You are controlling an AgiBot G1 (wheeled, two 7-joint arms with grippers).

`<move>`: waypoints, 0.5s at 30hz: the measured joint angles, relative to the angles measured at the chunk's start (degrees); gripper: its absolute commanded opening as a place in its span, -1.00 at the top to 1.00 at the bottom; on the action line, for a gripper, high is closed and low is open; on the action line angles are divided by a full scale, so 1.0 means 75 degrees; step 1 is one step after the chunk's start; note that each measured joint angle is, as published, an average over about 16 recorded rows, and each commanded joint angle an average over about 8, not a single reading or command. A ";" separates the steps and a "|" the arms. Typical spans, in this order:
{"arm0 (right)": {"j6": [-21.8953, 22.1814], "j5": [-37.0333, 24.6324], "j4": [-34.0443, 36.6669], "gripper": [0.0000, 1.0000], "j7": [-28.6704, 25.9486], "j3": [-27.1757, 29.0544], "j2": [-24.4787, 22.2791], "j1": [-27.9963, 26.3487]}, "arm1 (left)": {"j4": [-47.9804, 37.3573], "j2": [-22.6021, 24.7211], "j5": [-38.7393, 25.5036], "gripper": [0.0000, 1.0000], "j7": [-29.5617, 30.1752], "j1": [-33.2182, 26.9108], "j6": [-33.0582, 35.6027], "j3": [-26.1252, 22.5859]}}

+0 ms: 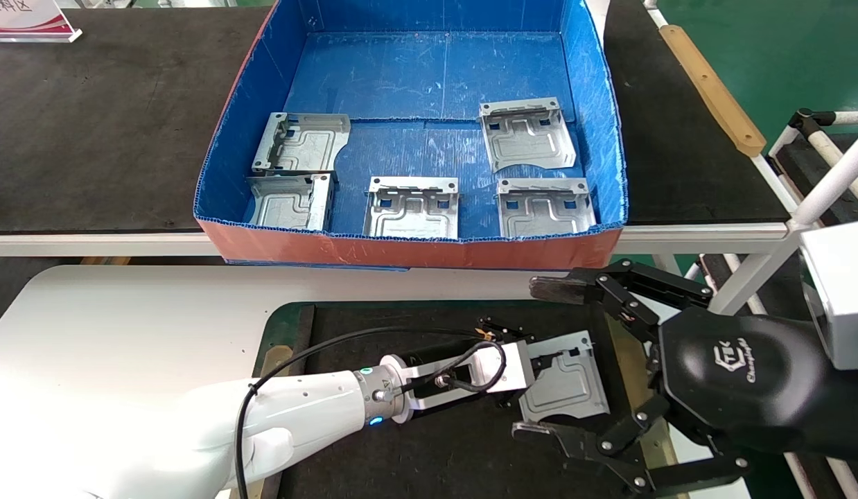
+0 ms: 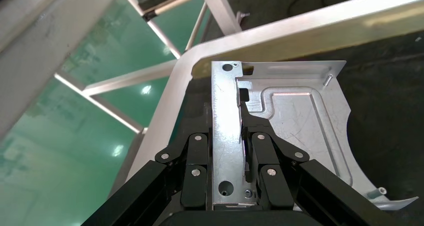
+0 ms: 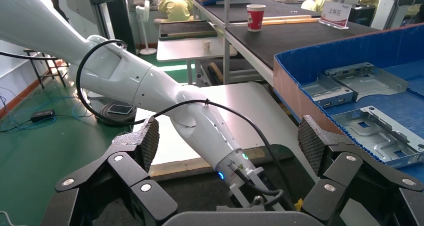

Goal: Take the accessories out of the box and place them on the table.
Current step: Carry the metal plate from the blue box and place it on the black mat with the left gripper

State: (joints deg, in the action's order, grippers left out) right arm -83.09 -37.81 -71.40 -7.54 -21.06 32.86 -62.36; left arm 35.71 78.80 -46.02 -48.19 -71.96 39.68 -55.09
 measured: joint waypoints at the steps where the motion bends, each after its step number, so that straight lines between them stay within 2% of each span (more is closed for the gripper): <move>1: 0.0000 0.0000 0.0000 -1.00 0.0000 0.0000 0.0000 0.0000 | 0.0008 0.0000 0.0111 1.00 -0.0034 -0.0021 -0.0085 -0.0116; 15: 0.0000 0.0000 0.0000 -1.00 0.0000 0.0000 0.0000 0.0000 | 0.0235 0.0000 0.1537 1.00 -0.0476 -0.0279 -0.0927 -0.1365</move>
State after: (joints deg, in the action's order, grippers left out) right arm -83.09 -37.81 -71.40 -7.54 -21.06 32.86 -62.36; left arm 37.47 78.80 -34.49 -51.76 -74.06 32.73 -65.32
